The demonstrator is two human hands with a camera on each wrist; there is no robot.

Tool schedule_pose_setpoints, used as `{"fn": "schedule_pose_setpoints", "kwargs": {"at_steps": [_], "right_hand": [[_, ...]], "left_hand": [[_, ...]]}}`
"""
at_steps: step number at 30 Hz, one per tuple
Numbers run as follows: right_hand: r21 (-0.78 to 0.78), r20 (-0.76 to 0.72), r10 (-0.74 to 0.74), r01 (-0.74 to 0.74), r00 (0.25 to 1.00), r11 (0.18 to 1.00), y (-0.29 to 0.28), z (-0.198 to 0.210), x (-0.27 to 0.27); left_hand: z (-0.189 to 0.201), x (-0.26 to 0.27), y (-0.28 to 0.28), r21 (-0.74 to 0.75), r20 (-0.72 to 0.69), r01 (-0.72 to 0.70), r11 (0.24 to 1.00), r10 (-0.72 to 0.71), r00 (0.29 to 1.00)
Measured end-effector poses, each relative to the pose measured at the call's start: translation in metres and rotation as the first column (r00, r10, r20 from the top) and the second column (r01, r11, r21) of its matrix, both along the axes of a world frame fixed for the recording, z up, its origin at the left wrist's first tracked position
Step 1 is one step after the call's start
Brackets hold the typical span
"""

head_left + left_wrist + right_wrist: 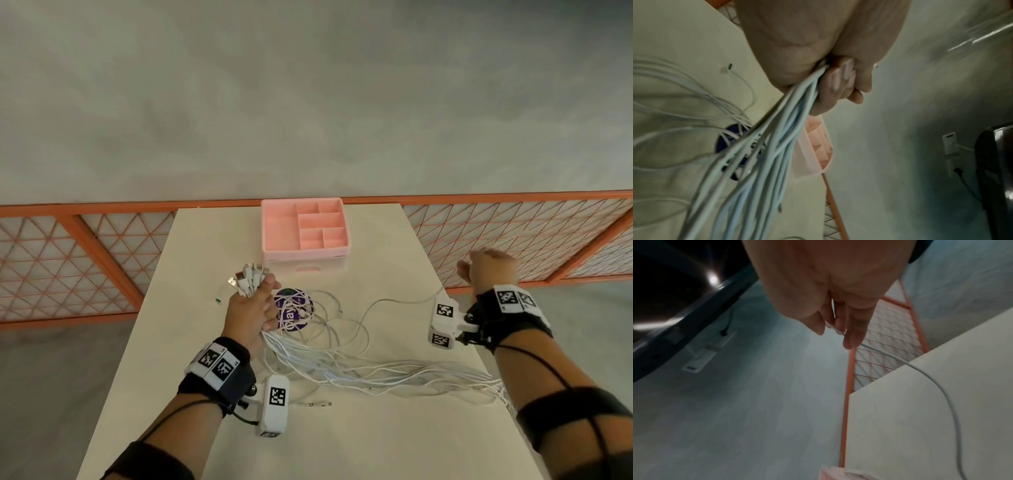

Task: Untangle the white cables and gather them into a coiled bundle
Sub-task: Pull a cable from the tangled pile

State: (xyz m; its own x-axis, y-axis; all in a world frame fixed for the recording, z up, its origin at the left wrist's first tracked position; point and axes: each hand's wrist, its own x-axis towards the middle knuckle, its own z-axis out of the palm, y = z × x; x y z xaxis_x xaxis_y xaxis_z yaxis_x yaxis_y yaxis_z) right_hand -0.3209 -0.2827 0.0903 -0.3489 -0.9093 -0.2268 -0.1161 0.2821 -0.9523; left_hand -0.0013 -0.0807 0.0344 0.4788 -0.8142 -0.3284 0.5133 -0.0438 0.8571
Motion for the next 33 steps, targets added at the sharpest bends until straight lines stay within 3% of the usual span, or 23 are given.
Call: {"fn": "schedule_pose_setpoints", "kwargs": {"at_steps": [5, 6, 8, 9, 11, 13, 14, 19, 27, 30, 33], "right_hand": [[0.210, -0.042, 0.138, -0.126, 0.990, 0.970, 0.018, -0.033, 0.011], [0.185, -0.065, 0.188, -0.173, 0.980, 0.967, 0.028, -0.031, 0.025], [0.065, -0.113, 0.436, -0.431, 0.893, 0.900, 0.052, -0.024, 0.060], [0.014, -0.116, 0.612, -0.615, 0.782, 0.789, 0.069, -0.017, 0.080], [0.026, -0.166, 0.870, -0.880, 0.464, 0.474, 0.103, -0.008, 0.117], [0.097, -0.291, 0.935, -0.966, 0.201, 0.238, 0.130, -0.016, 0.147], [0.120, -0.360, 0.923, -0.974, 0.138, 0.193, 0.139, -0.024, 0.157], [0.276, -0.542, 0.829, -0.904, 0.134, 0.327, 0.140, -0.079, 0.139], [0.573, -0.636, 0.771, -0.654, 0.025, 0.494, 0.103, -0.134, 0.032], [0.614, -0.663, 0.748, -0.539, 0.044, 0.576, 0.088, -0.145, -0.013], [0.671, -0.678, 0.735, -0.399, 0.011, 0.626, 0.070, -0.153, -0.061]], "left_hand": [[0.033, -0.012, -0.012, -0.102, -0.031, -0.037, 0.994, 0.035, 0.999], [0.039, -0.015, -0.015, -0.112, -0.025, -0.037, 0.993, 0.035, 0.999], [0.048, -0.020, -0.020, -0.132, -0.025, -0.037, 0.991, 0.034, 0.999], [0.051, -0.022, -0.022, -0.142, -0.030, -0.040, 0.989, 0.036, 0.999], [0.057, -0.026, -0.026, -0.166, -0.040, -0.043, 0.985, 0.037, 0.999], [0.061, -0.029, -0.028, -0.191, -0.066, -0.055, 0.980, 0.043, 0.997], [0.063, -0.027, -0.029, -0.200, -0.080, -0.071, 0.977, 0.056, 0.995], [0.064, 0.009, -0.023, -0.186, -0.068, -0.201, 0.962, 0.192, 0.979], [0.049, 0.046, -0.007, -0.127, -0.129, -0.348, 0.929, 0.332, 0.934], [0.044, 0.049, -0.005, -0.093, -0.131, -0.369, 0.925, 0.356, 0.925], [0.038, 0.053, -0.003, -0.057, -0.117, -0.364, 0.930, 0.356, 0.927]]}}
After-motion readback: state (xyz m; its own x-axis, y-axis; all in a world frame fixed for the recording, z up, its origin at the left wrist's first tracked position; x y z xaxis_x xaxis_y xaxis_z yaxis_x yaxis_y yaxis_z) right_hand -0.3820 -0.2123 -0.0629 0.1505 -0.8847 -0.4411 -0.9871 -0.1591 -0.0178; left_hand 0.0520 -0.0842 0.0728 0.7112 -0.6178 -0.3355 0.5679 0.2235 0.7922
